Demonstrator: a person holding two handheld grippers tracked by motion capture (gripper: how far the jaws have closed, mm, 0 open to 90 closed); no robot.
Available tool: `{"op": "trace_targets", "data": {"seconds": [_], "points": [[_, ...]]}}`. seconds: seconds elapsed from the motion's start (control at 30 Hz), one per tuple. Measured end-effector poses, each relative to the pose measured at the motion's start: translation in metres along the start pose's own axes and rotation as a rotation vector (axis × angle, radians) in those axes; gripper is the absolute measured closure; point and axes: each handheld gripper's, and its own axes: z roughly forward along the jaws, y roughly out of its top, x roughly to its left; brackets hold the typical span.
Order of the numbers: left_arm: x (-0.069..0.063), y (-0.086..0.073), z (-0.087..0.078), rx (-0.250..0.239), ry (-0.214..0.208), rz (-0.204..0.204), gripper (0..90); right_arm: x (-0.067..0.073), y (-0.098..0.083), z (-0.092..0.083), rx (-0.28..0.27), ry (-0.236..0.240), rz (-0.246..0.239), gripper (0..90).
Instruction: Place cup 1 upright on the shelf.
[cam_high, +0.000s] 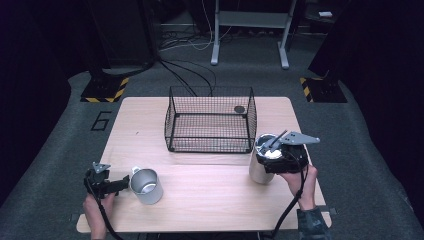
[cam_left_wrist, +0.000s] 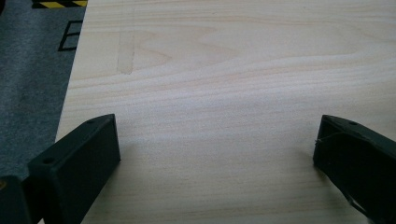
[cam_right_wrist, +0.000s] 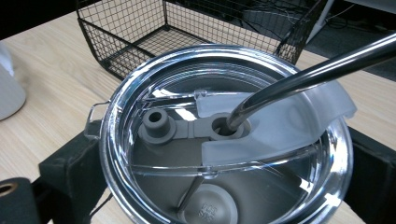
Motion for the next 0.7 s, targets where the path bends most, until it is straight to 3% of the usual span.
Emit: {"op": "trace_targets", "data": {"seconds": [0.3,0.7], "points": [[0.000,0.000,0.000,0.000,0.000,0.000,0.4,0.005,0.013,0.003,0.000,0.036,-0.025,3.4],[0.000,0.000,0.000,0.000,0.000,0.000,0.4,0.012,0.031,0.006,-0.006,0.050,-0.037,3.4]]}}
